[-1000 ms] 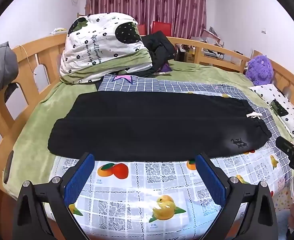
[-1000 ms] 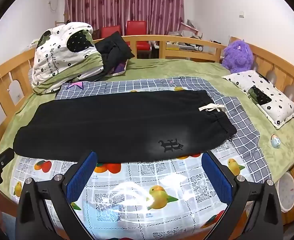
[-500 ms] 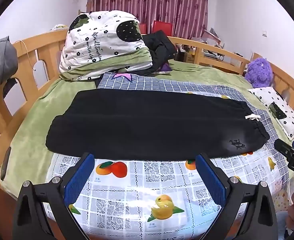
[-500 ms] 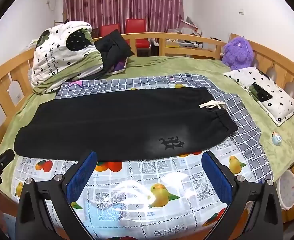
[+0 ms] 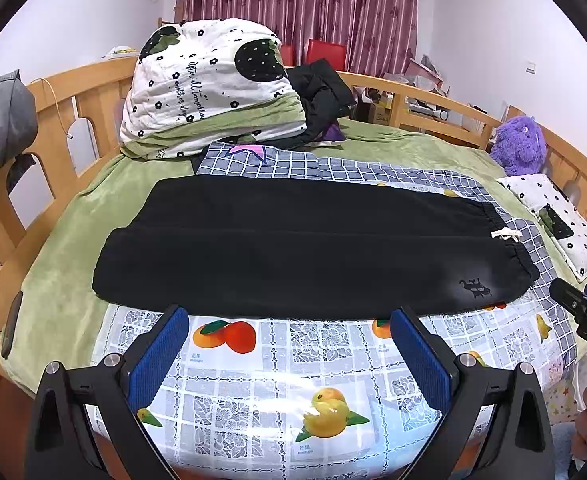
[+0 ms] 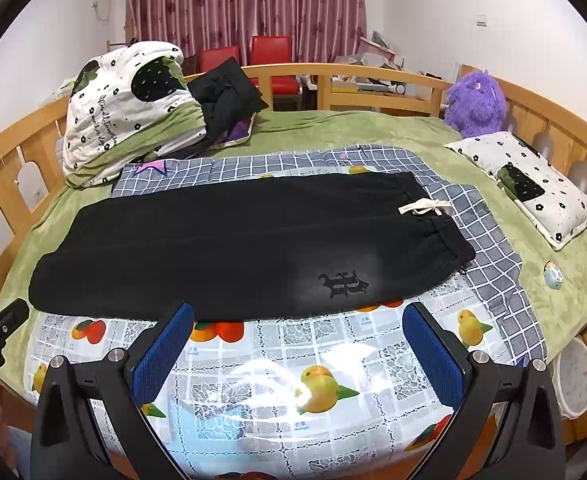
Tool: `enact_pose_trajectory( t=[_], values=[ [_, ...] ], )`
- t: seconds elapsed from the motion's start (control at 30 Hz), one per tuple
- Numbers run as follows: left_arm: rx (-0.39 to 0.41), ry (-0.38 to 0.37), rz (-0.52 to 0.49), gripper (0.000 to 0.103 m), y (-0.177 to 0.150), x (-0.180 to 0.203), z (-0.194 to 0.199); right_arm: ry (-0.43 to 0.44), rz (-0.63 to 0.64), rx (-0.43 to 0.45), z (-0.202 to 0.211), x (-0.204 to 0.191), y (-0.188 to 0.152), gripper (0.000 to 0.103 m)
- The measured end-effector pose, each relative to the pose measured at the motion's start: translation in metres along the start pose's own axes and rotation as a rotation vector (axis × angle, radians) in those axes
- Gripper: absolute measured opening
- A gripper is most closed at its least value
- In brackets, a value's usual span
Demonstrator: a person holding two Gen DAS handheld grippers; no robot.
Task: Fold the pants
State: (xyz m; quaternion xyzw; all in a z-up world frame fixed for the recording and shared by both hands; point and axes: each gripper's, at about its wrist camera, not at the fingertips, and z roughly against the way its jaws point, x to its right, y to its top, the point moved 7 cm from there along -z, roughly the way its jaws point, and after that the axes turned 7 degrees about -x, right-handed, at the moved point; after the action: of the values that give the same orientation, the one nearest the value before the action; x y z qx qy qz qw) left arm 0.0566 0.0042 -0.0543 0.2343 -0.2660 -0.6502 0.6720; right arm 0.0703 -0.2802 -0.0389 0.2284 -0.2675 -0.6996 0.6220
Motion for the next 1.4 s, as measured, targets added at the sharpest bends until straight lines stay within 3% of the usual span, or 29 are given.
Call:
enact_pose_trajectory(
  t=[1.4],
  values=[
    [-0.008,0.002,0.005,0.102,-0.0015,-0.0033,0.0010,0.002,0.007,-0.003,-0.0020,-0.0010,-0.0029,0.102]
  ],
)
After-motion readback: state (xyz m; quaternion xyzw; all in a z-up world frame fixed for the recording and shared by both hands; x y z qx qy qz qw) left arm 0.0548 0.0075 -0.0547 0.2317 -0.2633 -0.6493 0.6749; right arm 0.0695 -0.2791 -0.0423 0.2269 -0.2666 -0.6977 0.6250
